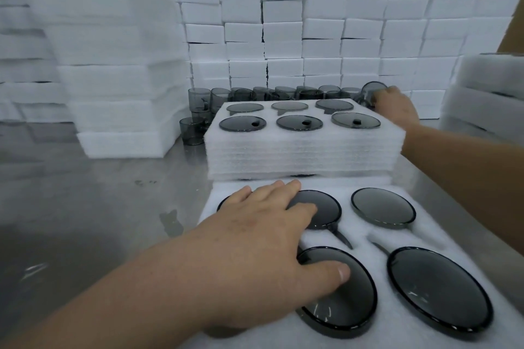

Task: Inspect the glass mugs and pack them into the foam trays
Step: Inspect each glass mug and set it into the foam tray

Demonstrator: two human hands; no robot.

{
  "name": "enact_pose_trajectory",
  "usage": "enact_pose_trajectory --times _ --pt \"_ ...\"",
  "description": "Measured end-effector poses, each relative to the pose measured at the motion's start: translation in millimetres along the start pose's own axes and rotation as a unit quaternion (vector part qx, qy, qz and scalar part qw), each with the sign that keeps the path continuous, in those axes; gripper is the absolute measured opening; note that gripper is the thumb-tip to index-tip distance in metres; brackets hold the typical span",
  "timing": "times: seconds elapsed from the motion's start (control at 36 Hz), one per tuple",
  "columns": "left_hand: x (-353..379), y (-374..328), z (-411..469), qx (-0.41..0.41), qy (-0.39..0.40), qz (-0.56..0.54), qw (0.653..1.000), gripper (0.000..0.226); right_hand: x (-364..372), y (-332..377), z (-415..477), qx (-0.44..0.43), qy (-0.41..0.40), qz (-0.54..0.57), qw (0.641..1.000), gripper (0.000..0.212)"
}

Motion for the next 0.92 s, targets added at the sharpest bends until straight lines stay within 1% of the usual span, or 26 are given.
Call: enact_pose_trajectory --times 0.06,0.11,0.22,0.33,0.39,0.44,0.47,0.53,0.56,0.58,0.61,0.67,0.72,0.78,0.83,0.92 --pt "1 1 0 -0.002 0.003 -0.002 1.000 0.087 -14 0 -1 0.003 -0.038 -0.006 0.999 0.029" --pt "0 1 0 0.000 0.003 -0.002 1.000 0.088 -37 2 -8 -0.011 -0.094 0.003 0.995 0.030" --pt "-2 -2 -1 0.008 0.002 0.003 1.000 0.090 -85 8 -28 -0.035 -0.184 0.089 0.978 0.034" --pt "-4 -4 -4 0.014 0.001 -0.007 1.000 0.104 -129 22 -62 -0.085 -0.272 0.192 0.939 0.034" --pt "-4 -4 -4 0.018 -0.005 -0.009 1.000 0.106 -146 30 -85 -0.106 -0.294 0.261 0.913 0.035" --pt "-5 -3 -4 0.014 -0.009 -0.027 1.000 0.104 -160 45 -113 -0.141 -0.299 0.315 0.889 0.034" --pt "-5 -2 -5 0.012 -0.012 -0.038 0.999 0.104 -167 55 -128 -0.166 -0.299 0.338 0.877 0.030" --pt "-6 -1 -5 0.011 -0.021 -0.057 0.998 0.104 -173 74 -161 -0.211 -0.284 0.386 0.852 0.013" --pt "-7 0 -5 0.009 -0.024 -0.067 0.997 0.104 -174 83 -177 -0.229 -0.272 0.404 0.843 0.014" --pt "-8 0 -5 0.006 -0.026 -0.077 0.997 0.104 -173 94 -191 -0.246 -0.255 0.416 0.837 0.019" --pt "-8 1 -5 0.003 -0.027 -0.085 0.996 0.104 -170 105 -204 -0.259 -0.235 0.425 0.835 0.023" --pt "-10 2 -5 -0.002 -0.034 -0.097 0.995 0.103 -160 126 -223 -0.285 -0.185 0.433 0.835 0.022" --pt "-12 3 -3 0.000 -0.050 -0.109 0.993 0.093 -150 146 -237 -0.318 -0.153 0.412 0.840 0.021" --pt "-14 3 -2 0.006 -0.065 -0.117 0.991 0.083 -143 161 -246 -0.351 -0.141 0.381 0.844 0.022" --pt "-14 5 -2 -0.001 -0.069 -0.128 0.989 0.079 -137 164 -248 -0.352 -0.134 0.385 0.842 0.021" --pt "-15 11 1 -0.023 -0.088 -0.140 0.986 0.074 -129 155 -241 -0.317 -0.124 0.418 0.843 0.025"
Point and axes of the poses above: each hand's wrist, its own z-axis towards the middle knuckle, its own x-axis out of the palm, y = z × x, the point moved 9 cm from there along z, towards the middle knuckle, and after that the axes turned 13 degrees about z, right-handed, at the moved point
